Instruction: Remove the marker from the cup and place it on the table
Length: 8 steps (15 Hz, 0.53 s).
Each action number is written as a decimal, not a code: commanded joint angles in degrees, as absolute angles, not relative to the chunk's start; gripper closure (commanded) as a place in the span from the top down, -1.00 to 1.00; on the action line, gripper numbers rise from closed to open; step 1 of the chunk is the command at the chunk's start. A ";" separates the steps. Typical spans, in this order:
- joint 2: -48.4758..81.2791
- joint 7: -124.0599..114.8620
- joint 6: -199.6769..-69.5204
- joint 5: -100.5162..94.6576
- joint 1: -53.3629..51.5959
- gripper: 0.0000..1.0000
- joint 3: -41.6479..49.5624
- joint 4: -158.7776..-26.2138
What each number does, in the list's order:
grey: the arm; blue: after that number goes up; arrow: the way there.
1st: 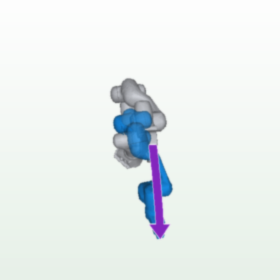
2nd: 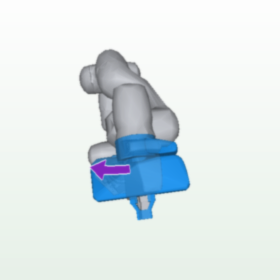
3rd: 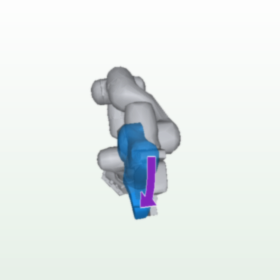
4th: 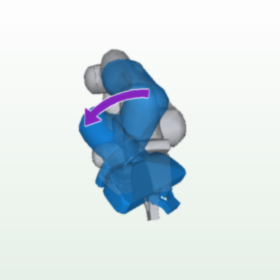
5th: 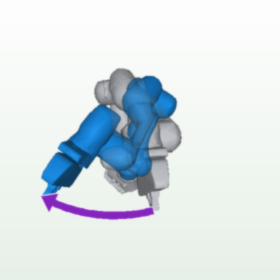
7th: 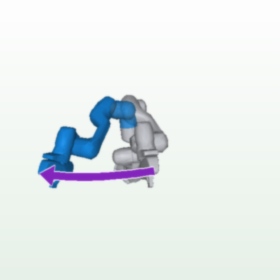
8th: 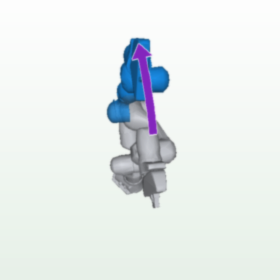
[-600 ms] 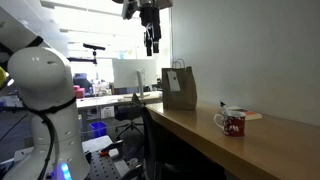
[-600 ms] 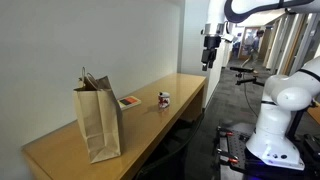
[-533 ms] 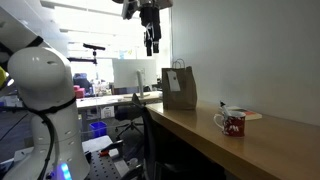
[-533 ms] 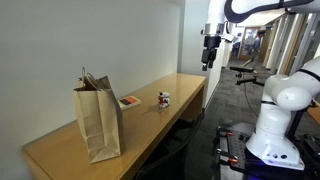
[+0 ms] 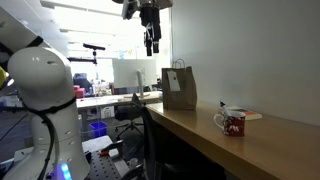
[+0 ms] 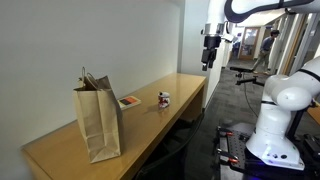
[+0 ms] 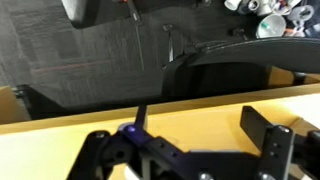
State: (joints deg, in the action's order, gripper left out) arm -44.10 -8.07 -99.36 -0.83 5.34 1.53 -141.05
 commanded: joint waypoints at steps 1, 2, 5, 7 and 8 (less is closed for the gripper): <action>-44.06 -7.98 -99.28 -0.76 5.48 1.00 1.45 -140.96; -44.06 -7.98 -99.28 -0.76 5.48 1.00 1.45 -140.96; -42.02 -10.64 -101.07 -0.65 6.53 1.00 1.00 -140.31; -40.23 -13.15 -103.45 -0.42 7.38 1.00 0.76 -140.00; -39.06 -14.23 -104.35 -0.25 7.65 1.00 0.76 -139.61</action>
